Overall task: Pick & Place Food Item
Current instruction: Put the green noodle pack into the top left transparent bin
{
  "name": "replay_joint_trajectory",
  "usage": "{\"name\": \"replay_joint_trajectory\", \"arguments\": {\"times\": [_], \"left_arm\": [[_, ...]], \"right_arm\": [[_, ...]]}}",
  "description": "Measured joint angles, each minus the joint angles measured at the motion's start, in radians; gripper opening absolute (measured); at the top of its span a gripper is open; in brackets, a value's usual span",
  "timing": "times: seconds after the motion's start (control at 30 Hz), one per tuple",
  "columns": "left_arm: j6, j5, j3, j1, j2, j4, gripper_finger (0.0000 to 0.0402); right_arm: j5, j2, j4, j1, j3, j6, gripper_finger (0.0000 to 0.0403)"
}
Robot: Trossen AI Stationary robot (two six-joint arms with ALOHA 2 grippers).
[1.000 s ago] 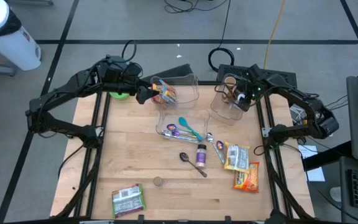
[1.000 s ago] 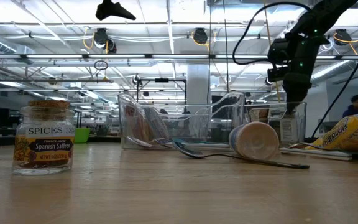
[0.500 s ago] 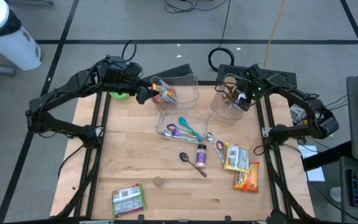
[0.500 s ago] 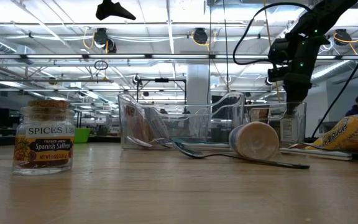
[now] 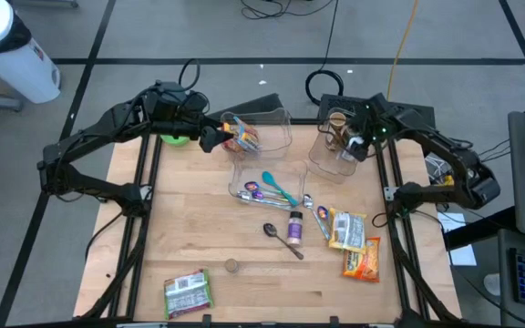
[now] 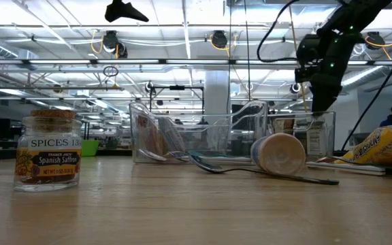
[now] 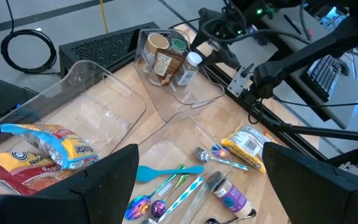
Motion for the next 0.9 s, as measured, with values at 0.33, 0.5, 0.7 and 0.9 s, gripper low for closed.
{"name": "replay_joint_trajectory", "arguments": {"times": [0.33, 0.5, 0.7, 0.9], "left_arm": [[-0.024, 0.004, 0.000, 0.000, 0.000, 0.000, 0.0351], [0.011, -0.031, 0.000, 0.000, 0.000, 0.004, 0.0351], [0.072, -0.038, 0.000, 0.000, 0.000, 0.075, 0.0351], [0.022, -0.039, 0.000, -0.009, 0.000, 0.166, 0.0351]], "right_arm": [[-0.059, -0.153, 0.051, 0.000, 0.000, 0.218, 0.0285], [-0.242, -0.214, 0.181, 0.001, 0.000, 0.462, 0.0279], [-0.336, -0.242, 0.338, 0.008, 0.000, 0.802, 0.0279], [-0.479, -0.241, 0.535, 0.107, 0.000, 1.116, 0.0279]]}}
